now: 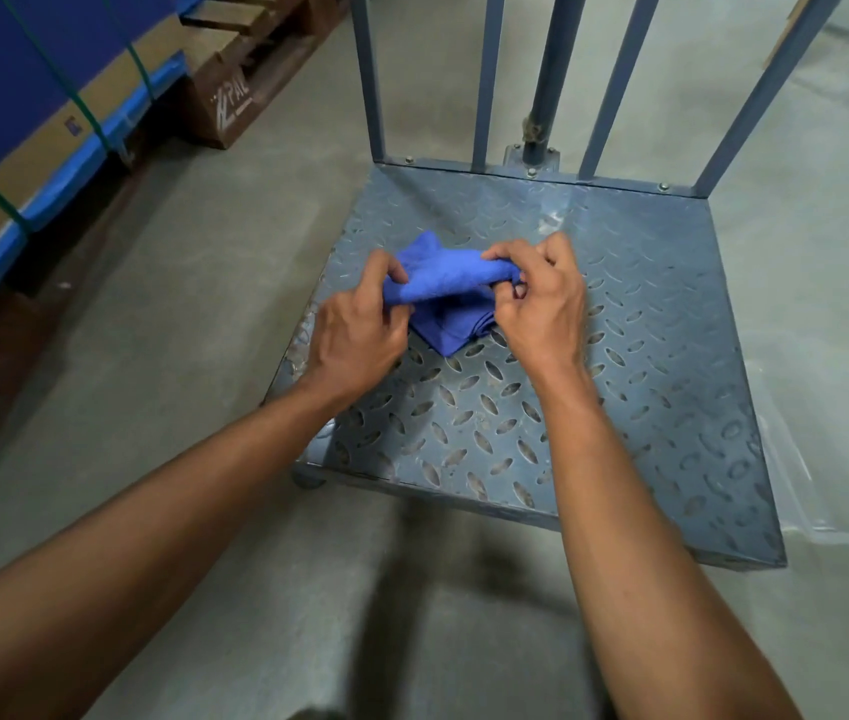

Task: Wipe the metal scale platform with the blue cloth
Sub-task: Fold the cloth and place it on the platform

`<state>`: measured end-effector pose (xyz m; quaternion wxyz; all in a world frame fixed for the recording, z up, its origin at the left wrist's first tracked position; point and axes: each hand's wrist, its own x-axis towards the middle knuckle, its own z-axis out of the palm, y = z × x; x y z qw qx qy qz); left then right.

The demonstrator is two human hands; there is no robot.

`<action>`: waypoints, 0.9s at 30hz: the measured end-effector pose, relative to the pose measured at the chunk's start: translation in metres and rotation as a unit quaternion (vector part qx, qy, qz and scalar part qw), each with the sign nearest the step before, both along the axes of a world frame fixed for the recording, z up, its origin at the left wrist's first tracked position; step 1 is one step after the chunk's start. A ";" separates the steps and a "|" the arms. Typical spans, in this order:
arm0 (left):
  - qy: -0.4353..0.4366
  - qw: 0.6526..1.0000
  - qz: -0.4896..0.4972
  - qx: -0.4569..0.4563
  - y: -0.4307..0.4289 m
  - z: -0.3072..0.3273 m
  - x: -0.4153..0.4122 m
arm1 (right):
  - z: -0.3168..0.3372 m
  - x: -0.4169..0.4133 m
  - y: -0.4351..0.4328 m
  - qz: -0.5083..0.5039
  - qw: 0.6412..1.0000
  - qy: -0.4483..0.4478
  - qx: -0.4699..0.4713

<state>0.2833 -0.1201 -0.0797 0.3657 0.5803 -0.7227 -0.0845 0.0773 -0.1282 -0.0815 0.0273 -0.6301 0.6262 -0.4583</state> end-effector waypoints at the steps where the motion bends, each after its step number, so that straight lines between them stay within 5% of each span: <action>1: 0.013 0.999 -0.013 0.038 0.004 -0.005 -0.001 | -0.005 -0.001 0.001 -0.001 1.000 -0.012 0.015; 4: 0.161 0.973 0.011 0.163 0.018 -0.011 -0.012 | -0.008 -0.004 0.006 0.011 0.988 -0.051 0.143; 8: 0.471 0.819 0.172 0.279 0.011 -0.001 -0.029 | -0.002 -0.003 0.008 -0.025 0.970 -0.104 0.219; 10: 0.503 0.779 0.192 0.321 0.007 0.005 -0.034 | 0.001 0.001 0.003 -0.048 0.970 -0.138 0.194; 17: 0.480 0.779 0.159 0.372 -0.003 0.006 -0.044 | -0.006 0.023 -0.009 0.029 0.919 -0.278 0.278; 27: 0.521 0.763 0.141 0.355 0.001 0.006 -0.038 | 0.016 0.023 -0.008 0.082 0.858 -0.449 0.236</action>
